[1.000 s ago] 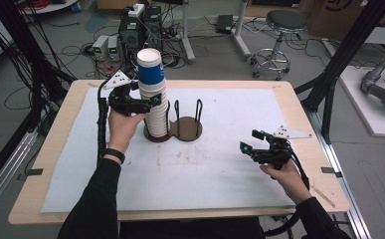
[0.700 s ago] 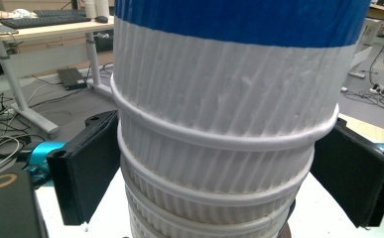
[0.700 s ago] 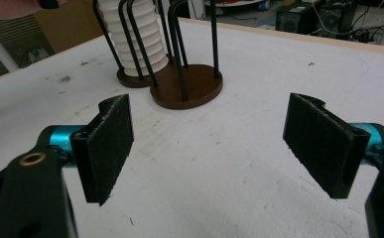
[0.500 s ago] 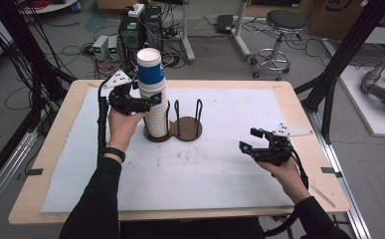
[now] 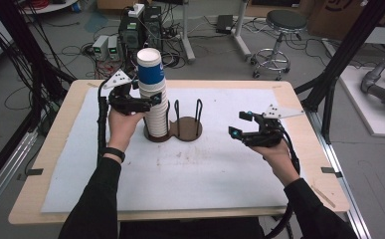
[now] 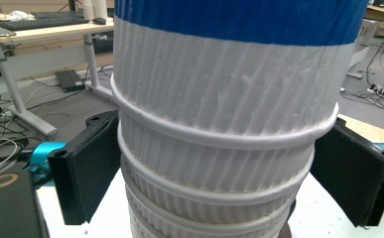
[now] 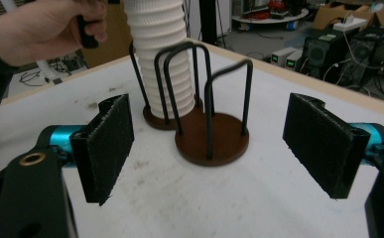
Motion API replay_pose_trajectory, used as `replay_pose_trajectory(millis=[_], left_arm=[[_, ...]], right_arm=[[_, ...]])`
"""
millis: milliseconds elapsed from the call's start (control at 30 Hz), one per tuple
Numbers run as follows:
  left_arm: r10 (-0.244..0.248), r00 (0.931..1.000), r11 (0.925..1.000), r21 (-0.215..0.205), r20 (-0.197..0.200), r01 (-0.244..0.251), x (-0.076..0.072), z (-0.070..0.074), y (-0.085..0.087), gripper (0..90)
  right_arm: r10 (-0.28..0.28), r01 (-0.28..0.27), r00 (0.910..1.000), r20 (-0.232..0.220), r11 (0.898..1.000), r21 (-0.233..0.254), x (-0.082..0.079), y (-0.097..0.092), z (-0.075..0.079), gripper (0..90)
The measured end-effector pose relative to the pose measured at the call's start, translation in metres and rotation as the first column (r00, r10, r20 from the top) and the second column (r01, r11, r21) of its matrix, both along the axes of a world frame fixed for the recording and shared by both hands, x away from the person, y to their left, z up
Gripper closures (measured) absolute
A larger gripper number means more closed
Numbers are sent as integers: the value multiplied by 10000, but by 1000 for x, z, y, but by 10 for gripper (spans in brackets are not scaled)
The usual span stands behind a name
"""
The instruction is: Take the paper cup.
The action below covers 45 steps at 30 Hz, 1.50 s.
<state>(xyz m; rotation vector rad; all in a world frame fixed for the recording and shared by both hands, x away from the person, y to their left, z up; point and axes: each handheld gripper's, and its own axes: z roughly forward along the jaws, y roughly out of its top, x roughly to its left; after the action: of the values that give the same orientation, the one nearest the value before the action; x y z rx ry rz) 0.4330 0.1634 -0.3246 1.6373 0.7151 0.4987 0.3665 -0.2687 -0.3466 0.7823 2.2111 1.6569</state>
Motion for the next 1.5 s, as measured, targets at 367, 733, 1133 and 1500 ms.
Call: replay_pose_trajectory(millis=[367,733,1133,1500], left_arm=[[16,10000,10000,38,-6,-16,0,0,0,108],[10,10000,10000,99,-9,-10,0,1,0,109],[-6,10000,9999,164,16,6,-1,1,0,109],[3,10000,9997,256,65,-5,-1,1,-1,110]], right_arm=[[614,-623,9973,400,9978,230,27,37,40,202],[1120,-1155,9903,825,9926,379,56,89,79,202],[1472,-1540,9839,1012,9860,633,75,134,106,202],[1788,-1846,9809,760,9797,782,92,183,129,202]])
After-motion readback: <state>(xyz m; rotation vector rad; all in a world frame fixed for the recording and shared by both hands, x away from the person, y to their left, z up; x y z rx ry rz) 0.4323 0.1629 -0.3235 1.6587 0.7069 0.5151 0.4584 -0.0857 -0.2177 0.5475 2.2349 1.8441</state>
